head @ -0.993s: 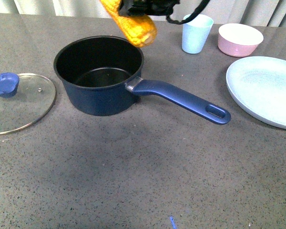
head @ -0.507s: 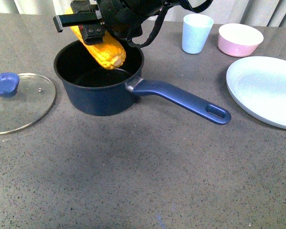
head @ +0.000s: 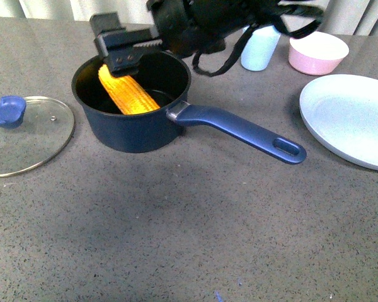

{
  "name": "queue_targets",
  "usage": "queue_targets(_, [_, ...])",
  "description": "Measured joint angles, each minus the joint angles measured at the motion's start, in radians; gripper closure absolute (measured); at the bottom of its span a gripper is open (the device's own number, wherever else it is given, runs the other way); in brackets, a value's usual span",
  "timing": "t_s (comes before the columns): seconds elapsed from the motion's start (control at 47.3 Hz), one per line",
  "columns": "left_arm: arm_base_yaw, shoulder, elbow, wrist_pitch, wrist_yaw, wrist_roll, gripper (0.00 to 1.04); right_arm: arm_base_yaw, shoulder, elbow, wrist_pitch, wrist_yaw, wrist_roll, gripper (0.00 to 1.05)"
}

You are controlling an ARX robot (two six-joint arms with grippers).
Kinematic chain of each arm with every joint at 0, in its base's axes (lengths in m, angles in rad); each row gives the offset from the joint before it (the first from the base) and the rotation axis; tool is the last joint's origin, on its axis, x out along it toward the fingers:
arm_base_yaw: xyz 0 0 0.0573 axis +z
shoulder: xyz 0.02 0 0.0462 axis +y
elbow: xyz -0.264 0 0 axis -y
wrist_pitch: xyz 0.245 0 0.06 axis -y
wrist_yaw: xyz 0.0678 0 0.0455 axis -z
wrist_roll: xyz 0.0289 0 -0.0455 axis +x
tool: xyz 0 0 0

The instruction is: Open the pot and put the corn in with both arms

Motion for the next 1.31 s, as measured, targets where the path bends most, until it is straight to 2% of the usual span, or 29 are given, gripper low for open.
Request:
queue_targets(0.402, [0.0, 0.0, 0.0, 0.0, 0.0, 0.0, 0.09, -0.151, -0.38, -0.36, 0.165, 0.04, 0.025, 0.09])
queue_targets(0.655, [0.0, 0.0, 0.0, 0.0, 0.0, 0.0, 0.09, -0.299, -0.766, -0.666, 0.182, -0.008, 0.096, 0.09])
queue_targets(0.867, [0.0, 0.0, 0.0, 0.0, 0.0, 0.0, 0.09, -0.314, -0.821, -0.706, 0.173, -0.002, 0.1, 0.09])
queue_targets(0.972, [0.0, 0.0, 0.0, 0.0, 0.0, 0.0, 0.09, -0.297, -0.823, -0.802, 0.42, 0.256, 0.054, 0.23])
queue_targets(1.036, [0.0, 0.0, 0.0, 0.0, 0.0, 0.0, 0.09, -0.305, -0.845, -0.868, 0.524, 0.341, 0.04, 0.32])
queue_targets(1.184, [0.0, 0.0, 0.0, 0.0, 0.0, 0.0, 0.09, -0.356, -0.927, -0.987, 0.594, 0.344, 0.028, 0.53])
queue_targets(1.31, [0.0, 0.0, 0.0, 0.0, 0.0, 0.0, 0.09, -0.4, -1.013, -1.094, 0.607, 0.298, 0.018, 0.77])
